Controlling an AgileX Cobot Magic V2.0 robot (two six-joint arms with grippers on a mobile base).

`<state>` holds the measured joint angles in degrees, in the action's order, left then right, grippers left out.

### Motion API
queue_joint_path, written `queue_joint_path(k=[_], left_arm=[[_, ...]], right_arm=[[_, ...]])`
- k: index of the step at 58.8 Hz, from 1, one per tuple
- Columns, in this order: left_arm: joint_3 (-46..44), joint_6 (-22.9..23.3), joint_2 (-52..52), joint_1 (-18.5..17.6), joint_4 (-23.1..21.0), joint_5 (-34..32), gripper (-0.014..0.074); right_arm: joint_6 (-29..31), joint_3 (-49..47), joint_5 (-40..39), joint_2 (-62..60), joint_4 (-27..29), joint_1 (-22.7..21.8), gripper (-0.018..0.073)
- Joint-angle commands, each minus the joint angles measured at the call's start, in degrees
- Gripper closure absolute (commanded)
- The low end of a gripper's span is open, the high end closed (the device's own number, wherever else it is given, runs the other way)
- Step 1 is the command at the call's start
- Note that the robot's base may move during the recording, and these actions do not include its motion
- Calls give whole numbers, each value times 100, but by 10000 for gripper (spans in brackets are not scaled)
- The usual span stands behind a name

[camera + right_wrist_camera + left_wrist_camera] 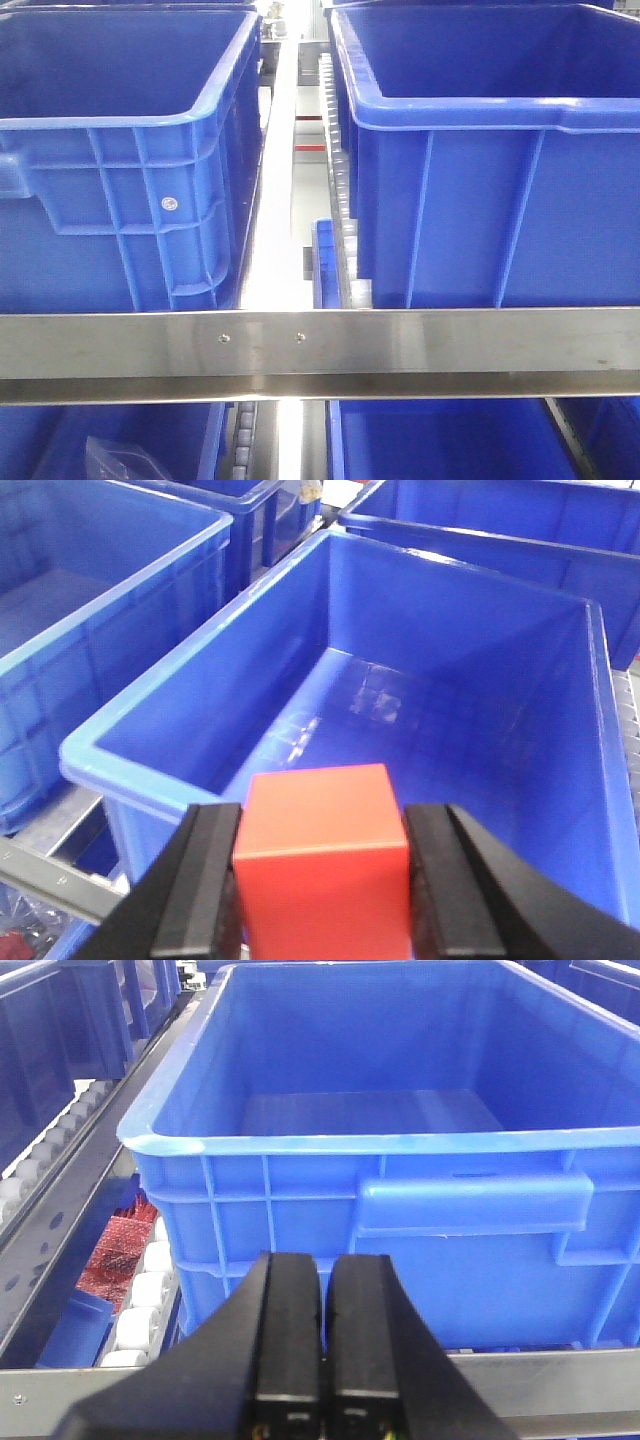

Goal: Pick red cube and place on left shelf
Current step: 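Move the right gripper with the red cube over the blue crate, then lower the red cube into the blue crate and open the right gripper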

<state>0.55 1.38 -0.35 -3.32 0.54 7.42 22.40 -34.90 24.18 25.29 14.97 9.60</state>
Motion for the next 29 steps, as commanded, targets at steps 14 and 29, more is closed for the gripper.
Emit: queue_joint_path(k=[14,29], left_arm=[[132,5,-92,-26,-17,-501,495],[132,5,-92,-26,-17,-501,495]], right_arm=[[19,-1257,-1211,2226,67,5,475],[19,-2627,-2259,4179,105,5,36]])
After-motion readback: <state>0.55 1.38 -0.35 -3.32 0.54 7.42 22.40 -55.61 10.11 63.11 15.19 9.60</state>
